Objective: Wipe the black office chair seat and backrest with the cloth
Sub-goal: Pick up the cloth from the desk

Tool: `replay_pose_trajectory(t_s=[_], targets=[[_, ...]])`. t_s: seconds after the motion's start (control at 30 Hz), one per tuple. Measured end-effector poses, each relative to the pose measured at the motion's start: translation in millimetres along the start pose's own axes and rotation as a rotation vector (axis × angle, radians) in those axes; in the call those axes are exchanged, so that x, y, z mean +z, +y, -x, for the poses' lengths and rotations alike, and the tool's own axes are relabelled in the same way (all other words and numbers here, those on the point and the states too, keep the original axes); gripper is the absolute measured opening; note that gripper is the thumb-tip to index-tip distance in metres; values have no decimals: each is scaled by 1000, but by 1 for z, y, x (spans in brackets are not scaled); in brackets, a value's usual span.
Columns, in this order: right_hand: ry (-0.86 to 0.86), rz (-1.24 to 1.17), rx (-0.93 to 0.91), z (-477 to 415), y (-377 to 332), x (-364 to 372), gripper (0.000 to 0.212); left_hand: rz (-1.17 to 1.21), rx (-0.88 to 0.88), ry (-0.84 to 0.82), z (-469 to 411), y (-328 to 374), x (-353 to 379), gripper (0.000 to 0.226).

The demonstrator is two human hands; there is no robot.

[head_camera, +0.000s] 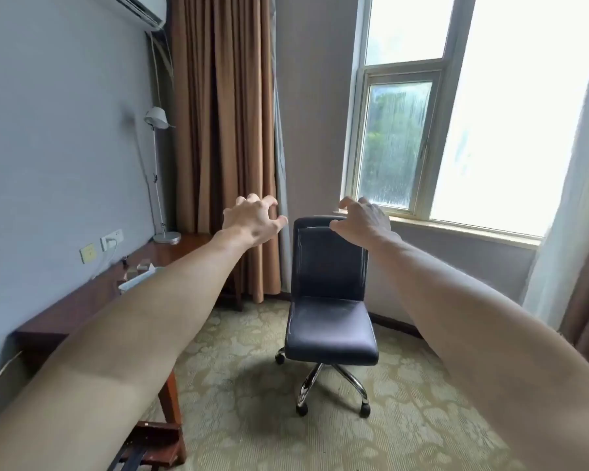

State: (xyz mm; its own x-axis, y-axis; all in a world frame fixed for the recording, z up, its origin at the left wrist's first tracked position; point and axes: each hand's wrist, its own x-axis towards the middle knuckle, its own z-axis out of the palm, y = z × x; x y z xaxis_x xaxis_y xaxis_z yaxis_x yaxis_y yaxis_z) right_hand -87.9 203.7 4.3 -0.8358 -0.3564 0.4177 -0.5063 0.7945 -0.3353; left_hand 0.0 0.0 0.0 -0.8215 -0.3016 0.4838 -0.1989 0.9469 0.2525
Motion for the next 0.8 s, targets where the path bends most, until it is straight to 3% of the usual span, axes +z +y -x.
replay_pose_trajectory(t_s=[0.4, 0.8], targets=[[-147, 34, -90, -35, 20, 69, 54, -123, -136, -62, -17, -21, 53, 51], [-246, 24, -262, -116, -39, 195, 46, -98, -370, -63, -46, -143, 107, 48]])
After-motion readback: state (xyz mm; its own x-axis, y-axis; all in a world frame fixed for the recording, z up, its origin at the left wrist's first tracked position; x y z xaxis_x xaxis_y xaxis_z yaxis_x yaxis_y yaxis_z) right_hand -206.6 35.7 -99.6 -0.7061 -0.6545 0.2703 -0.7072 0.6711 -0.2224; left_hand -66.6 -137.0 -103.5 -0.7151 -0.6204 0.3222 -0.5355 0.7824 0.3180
